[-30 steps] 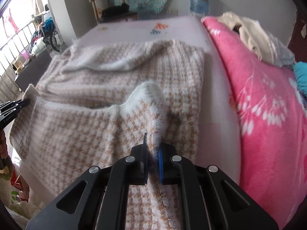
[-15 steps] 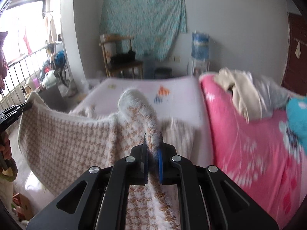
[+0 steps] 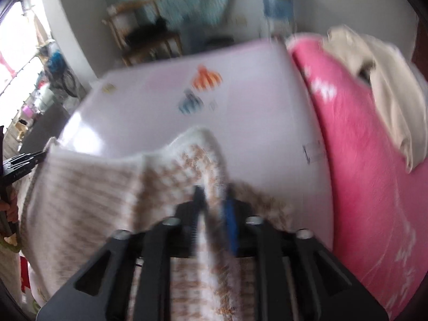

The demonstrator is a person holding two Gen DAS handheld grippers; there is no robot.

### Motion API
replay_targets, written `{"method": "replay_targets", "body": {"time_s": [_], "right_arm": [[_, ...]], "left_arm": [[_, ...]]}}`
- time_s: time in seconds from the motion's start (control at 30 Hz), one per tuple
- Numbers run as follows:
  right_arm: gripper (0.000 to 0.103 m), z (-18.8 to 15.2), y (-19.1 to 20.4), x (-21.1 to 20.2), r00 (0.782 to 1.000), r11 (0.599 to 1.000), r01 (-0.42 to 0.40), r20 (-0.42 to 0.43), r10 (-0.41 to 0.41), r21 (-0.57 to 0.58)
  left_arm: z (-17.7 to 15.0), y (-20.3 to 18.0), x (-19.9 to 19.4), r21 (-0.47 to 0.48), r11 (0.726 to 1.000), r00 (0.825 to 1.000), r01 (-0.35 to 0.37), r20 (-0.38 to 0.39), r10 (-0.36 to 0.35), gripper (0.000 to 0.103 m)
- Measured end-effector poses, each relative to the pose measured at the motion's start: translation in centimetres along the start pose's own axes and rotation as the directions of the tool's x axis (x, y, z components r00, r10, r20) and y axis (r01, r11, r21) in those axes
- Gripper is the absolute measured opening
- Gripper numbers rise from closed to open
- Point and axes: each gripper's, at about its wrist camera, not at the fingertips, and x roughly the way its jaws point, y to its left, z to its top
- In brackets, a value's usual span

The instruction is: Fold large clothes

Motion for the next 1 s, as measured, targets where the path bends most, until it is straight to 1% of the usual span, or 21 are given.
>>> {"method": "replay_targets", "body": {"time_s": [0.03,0.07,0.17,0.23,0.3,0.37,0.4,0.43,0.47,0.5,0.53,0.57,0.6,0.63,0.67,0.73,0.77,0.87,0.9,0.97,1.0], "right_arm": [[0.037,-0.1,-0.5,-0.1,1.000,1.000,0.015,0.008,-0.015,0.017],[0.040,-0.1,-1.0,-0.9,0.999,0.999,0.016,0.032,-0.017,0.035],[0.052,0.3,-1.7,-3.7,0.994,0.997,0.013,0.111,-0.022,0.078],[0.052,1.0,-0.8,-4.5,0.992,0.997,-0.032,0.125,0.023,0.069],[0.052,1.7,1.4,-3.9,0.991,0.995,-0.090,0.105,0.086,0.033],[0.052,2.1,3.7,-1.7,0.982,0.983,-0.183,0.041,0.183,-0.007],[0.052,2.1,4.2,-0.9,0.977,0.977,-0.214,0.016,0.214,-0.009],[0.052,2.1,4.6,0.4,0.974,0.975,-0.224,-0.012,0.224,0.001],[0.052,2.1,4.3,1.2,0.977,0.977,-0.214,-0.023,0.214,0.013],[0.052,2.1,3.4,2.1,0.984,0.984,-0.177,-0.028,0.178,0.038],[0.050,2.2,2.5,2.4,0.987,0.986,-0.155,-0.023,0.157,0.056],[0.049,2.2,1.3,2.4,0.990,0.987,-0.135,-0.017,0.137,0.084],[0.046,2.0,-0.1,2.1,0.993,0.985,-0.117,-0.010,0.119,0.125],[0.047,1.9,-1.5,1.4,0.998,0.984,-0.065,-0.007,0.067,0.167],[0.047,1.8,-2.5,0.6,1.000,0.983,-0.007,-0.003,0.008,0.182],[0.047,1.3,-3.8,-1.4,0.999,0.979,0.030,0.024,-0.036,0.202],[0.047,1.3,-4.2,-2.2,0.998,0.978,0.038,0.036,-0.047,0.204],[0.047,-0.4,-1.9,-5.8,0.995,0.992,0.047,0.086,-0.057,0.114],[0.048,-1.1,-0.8,-6.5,0.995,0.996,0.038,0.091,-0.046,0.079],[0.051,-3.6,2.7,-8.0,0.996,1.000,-0.016,0.087,0.017,-0.017],[0.052,-4.3,3.8,-8.4,0.996,0.998,-0.037,0.080,0.041,-0.049]], "left_arm": [[0.0,1.0,-0.3,-0.039,0.999,1.000,0.015,0.011,-0.015,0.040],[-0.1,2.0,-1.2,-0.073,0.997,0.999,0.036,0.039,-0.033,0.045],[0.1,4.0,-4.0,-0.127,0.985,0.986,0.121,0.131,-0.104,0.047],[0.5,4.0,-4.5,-0.126,0.973,0.973,0.193,0.152,-0.173,0.047],[0.9,2.8,-3.6,-0.123,0.952,0.957,0.279,0.119,-0.265,0.047],[1.1,1.2,-1.4,-0.128,0.930,0.939,0.343,0.040,-0.341,0.047],[1.0,0.5,-0.6,-0.131,0.928,0.936,0.350,0.019,-0.351,0.047],[0.7,0.1,0.4,-0.143,0.931,0.940,0.336,-0.002,-0.340,0.047],[0.5,0.0,1.0,-0.156,0.932,0.943,0.327,-0.008,-0.332,0.047],[0.3,0.7,1.7,-0.183,0.927,0.942,0.329,-0.001,-0.334,0.047],[0.0,1.4,2.0,-0.215,0.914,0.938,0.343,0.021,-0.347,0.046],[-0.3,2.8,1.9,-0.262,0.894,0.930,0.365,0.047,-0.365,0.044],[-0.5,3.5,1.6,-0.289,0.883,0.927,0.370,0.057,-0.370,0.044],[-0.8,4.7,1.2,-0.320,0.879,0.934,0.354,0.067,-0.351,0.044],[-0.7,5.2,0.9,-0.330,0.878,0.937,0.345,0.071,-0.342,0.044],[-0.9,6.6,-0.7,-0.343,0.902,0.965,0.263,0.077,-0.252,0.048],[-1.0,6.5,-1.4,-0.338,0.908,0.969,0.247,0.085,-0.232,0.048],[-1.3,4.7,-4.5,-0.272,0.925,0.962,0.266,0.133,-0.237,0.048],[-2.0,3.1,-6.0,-0.210,0.935,0.956,0.284,0.141,-0.259,0.048],[-3.2,0.0,-7.5,-0.125,0.946,0.950,0.299,0.130,-0.283,0.051],[-4.2,-2.2,-8.4,-0.058,0.948,0.945,0.312,0.116,-0.304,0.053]]}}
